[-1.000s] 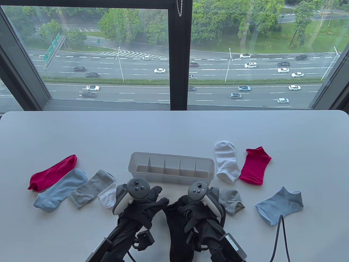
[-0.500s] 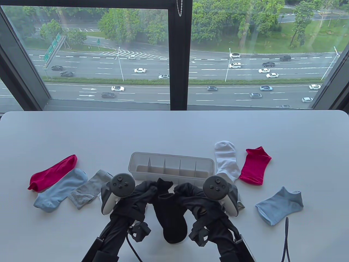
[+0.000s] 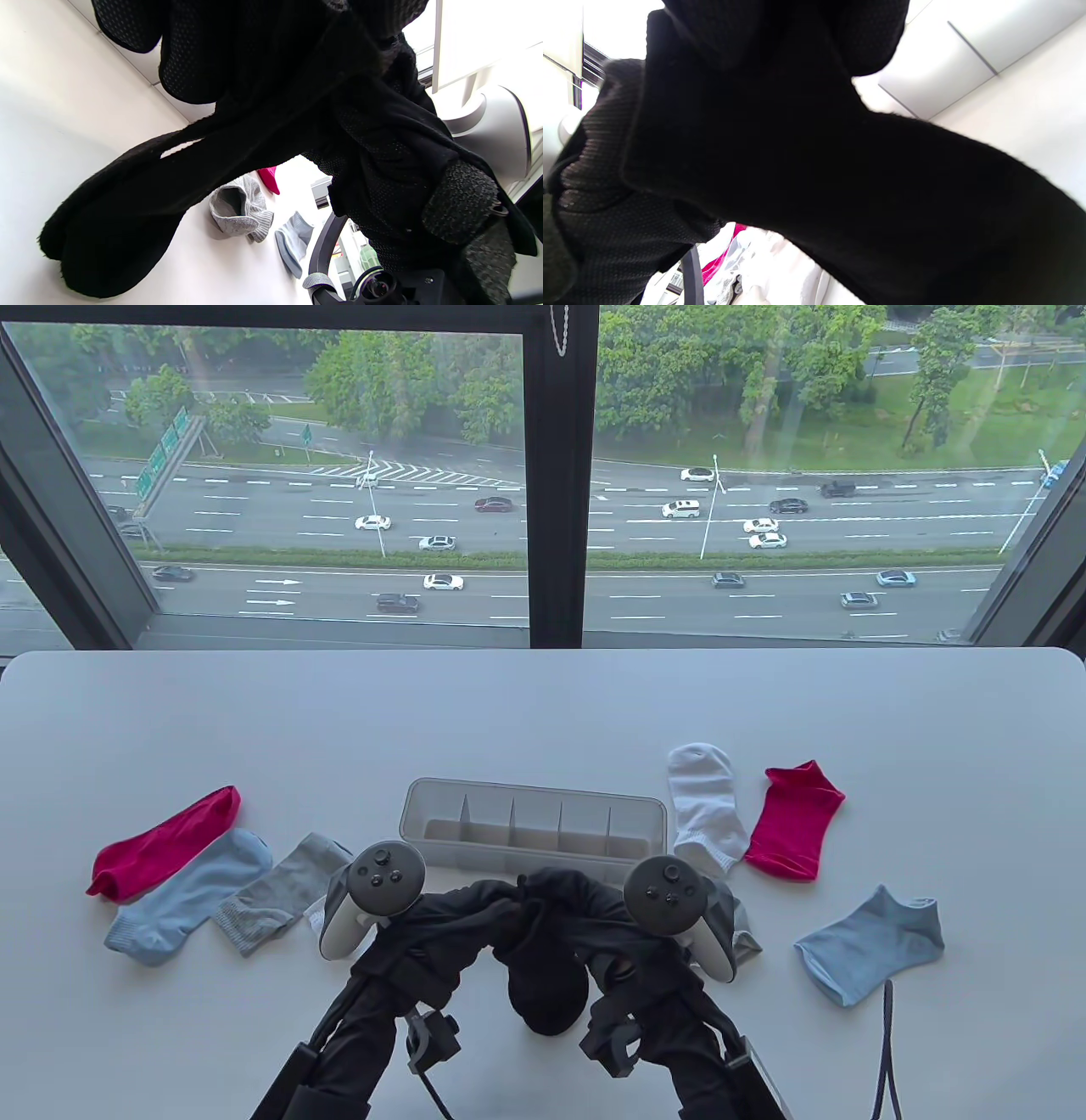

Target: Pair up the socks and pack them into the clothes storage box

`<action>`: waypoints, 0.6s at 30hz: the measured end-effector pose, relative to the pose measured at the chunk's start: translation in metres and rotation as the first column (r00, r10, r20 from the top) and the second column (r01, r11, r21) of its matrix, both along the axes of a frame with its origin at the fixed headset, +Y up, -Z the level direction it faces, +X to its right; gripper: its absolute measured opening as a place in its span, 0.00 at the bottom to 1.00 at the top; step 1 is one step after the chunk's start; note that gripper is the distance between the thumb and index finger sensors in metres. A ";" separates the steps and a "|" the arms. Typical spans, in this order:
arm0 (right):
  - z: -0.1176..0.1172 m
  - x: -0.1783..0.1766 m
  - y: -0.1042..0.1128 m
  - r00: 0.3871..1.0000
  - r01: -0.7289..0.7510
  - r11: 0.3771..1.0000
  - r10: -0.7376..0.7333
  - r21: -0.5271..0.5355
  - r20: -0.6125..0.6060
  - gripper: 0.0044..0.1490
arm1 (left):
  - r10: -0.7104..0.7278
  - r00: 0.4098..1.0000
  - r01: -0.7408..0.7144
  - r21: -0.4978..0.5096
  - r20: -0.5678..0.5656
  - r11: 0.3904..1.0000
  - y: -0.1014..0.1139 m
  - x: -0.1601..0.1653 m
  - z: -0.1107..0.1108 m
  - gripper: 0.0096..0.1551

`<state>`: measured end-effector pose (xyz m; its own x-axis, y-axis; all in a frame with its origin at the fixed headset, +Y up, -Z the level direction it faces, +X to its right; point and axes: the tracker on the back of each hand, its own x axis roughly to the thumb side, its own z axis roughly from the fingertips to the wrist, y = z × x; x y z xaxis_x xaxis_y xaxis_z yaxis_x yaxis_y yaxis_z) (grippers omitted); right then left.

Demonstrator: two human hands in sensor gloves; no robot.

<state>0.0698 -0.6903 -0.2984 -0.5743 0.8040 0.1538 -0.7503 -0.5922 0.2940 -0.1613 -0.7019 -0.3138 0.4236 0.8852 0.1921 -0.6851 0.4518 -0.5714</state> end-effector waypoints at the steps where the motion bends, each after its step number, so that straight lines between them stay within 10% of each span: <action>1: 0.000 0.000 -0.001 1.000 -0.010 1.000 0.010 0.001 0.010 0.29 | -0.018 1.000 0.018 0.014 -0.009 1.000 0.000 0.001 0.000 0.30; 7: -0.004 0.018 -0.004 0.972 -0.102 0.995 0.094 0.024 0.217 0.27 | -0.139 0.989 0.143 0.104 -0.045 0.984 0.008 0.002 0.004 0.23; 14: -0.005 0.007 0.000 0.988 0.133 0.988 -0.139 -0.082 -0.069 0.25 | -0.106 0.984 0.124 0.116 -0.146 0.986 0.007 -0.002 0.001 0.24; 18: -0.002 0.001 -0.004 0.997 0.069 0.997 -0.070 -0.047 -0.015 0.25 | -0.029 0.998 0.034 0.091 -0.056 0.995 0.009 0.001 0.001 0.25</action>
